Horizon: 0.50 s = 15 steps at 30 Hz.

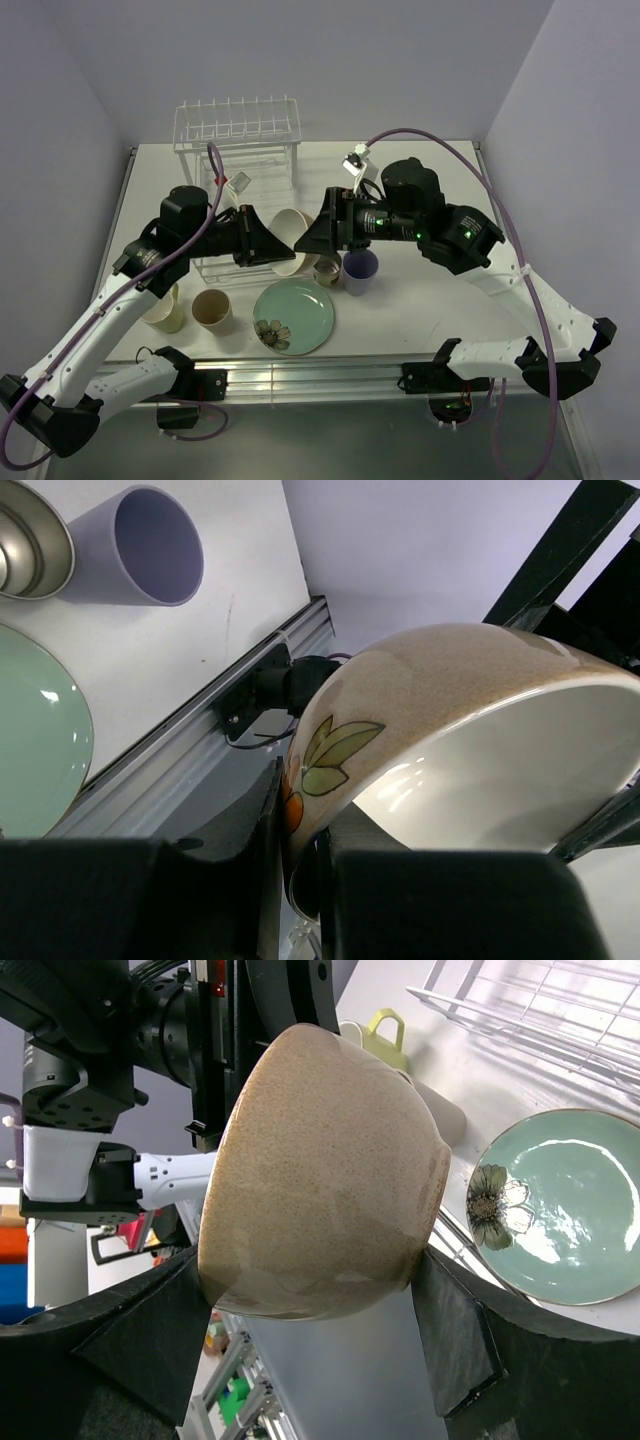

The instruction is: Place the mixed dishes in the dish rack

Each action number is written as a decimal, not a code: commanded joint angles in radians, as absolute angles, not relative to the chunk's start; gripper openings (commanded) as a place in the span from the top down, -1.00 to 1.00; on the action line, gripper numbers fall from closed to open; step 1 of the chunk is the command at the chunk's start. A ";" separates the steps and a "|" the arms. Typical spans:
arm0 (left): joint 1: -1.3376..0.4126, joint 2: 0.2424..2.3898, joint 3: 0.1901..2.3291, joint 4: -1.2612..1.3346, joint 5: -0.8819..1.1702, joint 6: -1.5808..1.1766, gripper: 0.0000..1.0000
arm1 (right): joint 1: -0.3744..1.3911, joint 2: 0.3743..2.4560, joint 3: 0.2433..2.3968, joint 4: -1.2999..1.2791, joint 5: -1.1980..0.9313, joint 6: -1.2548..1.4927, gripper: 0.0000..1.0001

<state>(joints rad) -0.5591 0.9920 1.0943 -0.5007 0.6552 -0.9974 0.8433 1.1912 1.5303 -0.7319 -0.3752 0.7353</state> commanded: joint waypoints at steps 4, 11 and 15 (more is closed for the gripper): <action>-0.558 1.008 1.200 -0.485 0.661 -0.937 1.00 | 0.838 1.221 1.537 -0.667 -0.406 0.719 -0.44; -0.555 1.035 1.212 -0.500 0.669 -0.908 1.00 | 0.833 1.249 1.546 -0.617 -0.446 0.713 0.63; -0.549 1.045 1.212 -0.508 0.675 -0.893 1.00 | 0.822 1.267 1.545 -0.588 -0.463 0.721 1.00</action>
<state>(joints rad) -0.5381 1.0416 1.1469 -0.5846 0.6304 -0.9203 0.8196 1.2324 1.5303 -0.7258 -0.4210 0.7162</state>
